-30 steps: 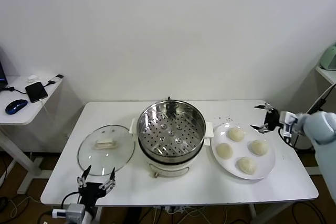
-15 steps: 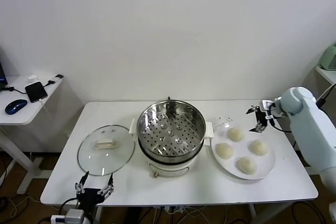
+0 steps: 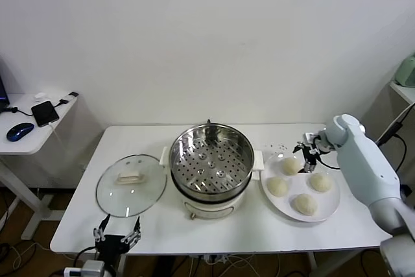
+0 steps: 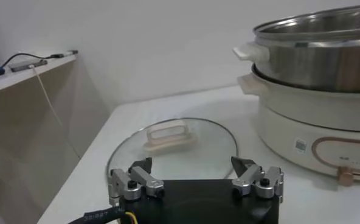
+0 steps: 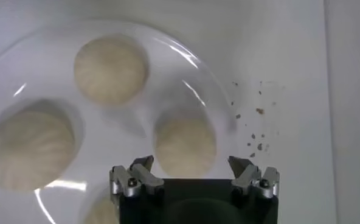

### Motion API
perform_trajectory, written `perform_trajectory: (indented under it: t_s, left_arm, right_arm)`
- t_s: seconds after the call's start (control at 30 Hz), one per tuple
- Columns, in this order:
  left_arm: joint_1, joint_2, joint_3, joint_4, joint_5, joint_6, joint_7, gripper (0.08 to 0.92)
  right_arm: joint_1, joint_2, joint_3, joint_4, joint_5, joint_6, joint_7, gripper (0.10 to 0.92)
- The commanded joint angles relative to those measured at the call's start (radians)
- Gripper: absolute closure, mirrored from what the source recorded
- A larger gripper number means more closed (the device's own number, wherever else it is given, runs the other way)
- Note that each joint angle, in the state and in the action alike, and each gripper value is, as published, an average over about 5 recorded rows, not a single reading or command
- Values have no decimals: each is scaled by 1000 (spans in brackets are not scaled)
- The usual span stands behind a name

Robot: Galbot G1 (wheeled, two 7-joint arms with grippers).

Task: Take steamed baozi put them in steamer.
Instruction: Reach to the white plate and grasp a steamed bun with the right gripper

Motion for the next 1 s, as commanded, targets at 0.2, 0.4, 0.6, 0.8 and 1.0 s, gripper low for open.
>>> perform_trajectory:
  t_s: [0.2, 0.4, 0.6, 0.8, 1.0]
  left_arm:
    - [2, 2, -3, 4, 0, -2, -1, 177]
    - [1, 1, 0, 6, 1, -2, -1, 177]
    - [1, 0, 2, 8, 2, -3, -2, 177]
    - [4, -1, 4, 6, 6, -4, -3, 177]
    - [10, -3, 9, 4, 11, -8, -5, 177]
  right_arm:
    - [10, 36, 12, -48, -54, 5, 11, 203]
    - [9, 32, 14, -49, -65, 4, 13, 203]
    - [4, 31, 17, -46, -57, 4, 17, 291]
    - [-4, 25, 21, -30, -49, 2, 16, 369]
    - [-10, -10, 14, 25, -10, -16, -4, 452]
